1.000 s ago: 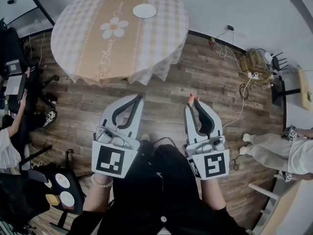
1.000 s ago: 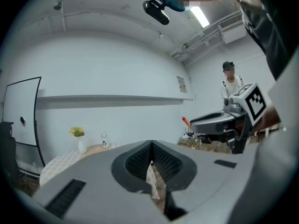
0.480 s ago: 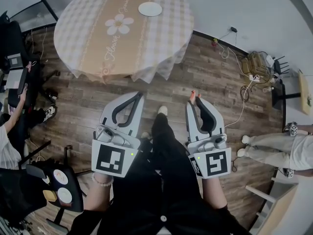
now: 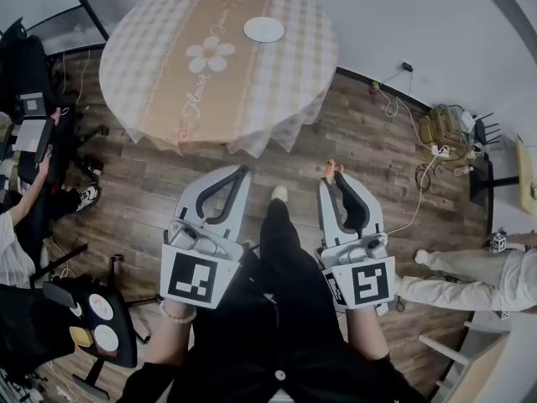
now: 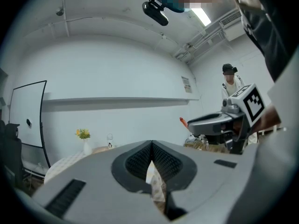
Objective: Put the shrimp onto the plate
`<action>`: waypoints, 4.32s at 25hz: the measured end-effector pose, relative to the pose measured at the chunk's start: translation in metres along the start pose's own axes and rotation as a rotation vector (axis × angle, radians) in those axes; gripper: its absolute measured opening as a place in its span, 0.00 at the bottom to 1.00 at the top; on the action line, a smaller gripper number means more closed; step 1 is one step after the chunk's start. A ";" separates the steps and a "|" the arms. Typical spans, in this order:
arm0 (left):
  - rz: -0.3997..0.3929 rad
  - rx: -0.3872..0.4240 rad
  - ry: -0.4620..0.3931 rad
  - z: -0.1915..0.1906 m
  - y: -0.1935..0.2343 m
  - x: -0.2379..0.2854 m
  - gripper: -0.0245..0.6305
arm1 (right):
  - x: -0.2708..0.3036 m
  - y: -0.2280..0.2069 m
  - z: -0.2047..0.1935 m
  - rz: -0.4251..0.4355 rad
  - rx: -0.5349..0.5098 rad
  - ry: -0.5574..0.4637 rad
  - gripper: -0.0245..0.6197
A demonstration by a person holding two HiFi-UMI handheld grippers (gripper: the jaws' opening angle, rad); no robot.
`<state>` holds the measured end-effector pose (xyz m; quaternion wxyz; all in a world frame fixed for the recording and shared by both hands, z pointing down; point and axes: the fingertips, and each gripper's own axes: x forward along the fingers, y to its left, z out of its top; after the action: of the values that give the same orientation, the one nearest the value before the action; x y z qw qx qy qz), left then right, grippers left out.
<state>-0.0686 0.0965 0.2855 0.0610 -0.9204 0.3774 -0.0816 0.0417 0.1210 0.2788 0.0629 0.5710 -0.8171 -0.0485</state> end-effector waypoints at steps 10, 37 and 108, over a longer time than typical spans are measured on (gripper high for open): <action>0.043 -0.009 0.037 -0.005 0.025 0.052 0.04 | 0.051 -0.039 -0.012 0.048 0.025 0.002 0.13; 0.264 -0.098 0.139 0.000 0.087 0.231 0.04 | 0.201 -0.198 -0.031 0.239 0.050 -0.024 0.13; 0.264 -0.029 0.130 -0.033 0.224 0.239 0.04 | 0.403 -0.159 -0.147 0.372 -0.098 0.269 0.13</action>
<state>-0.0608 -0.2321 0.3035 0.0336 -0.8562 0.4997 -0.1269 0.0759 -0.3130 0.4194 0.2067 0.4080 -0.8893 0.0009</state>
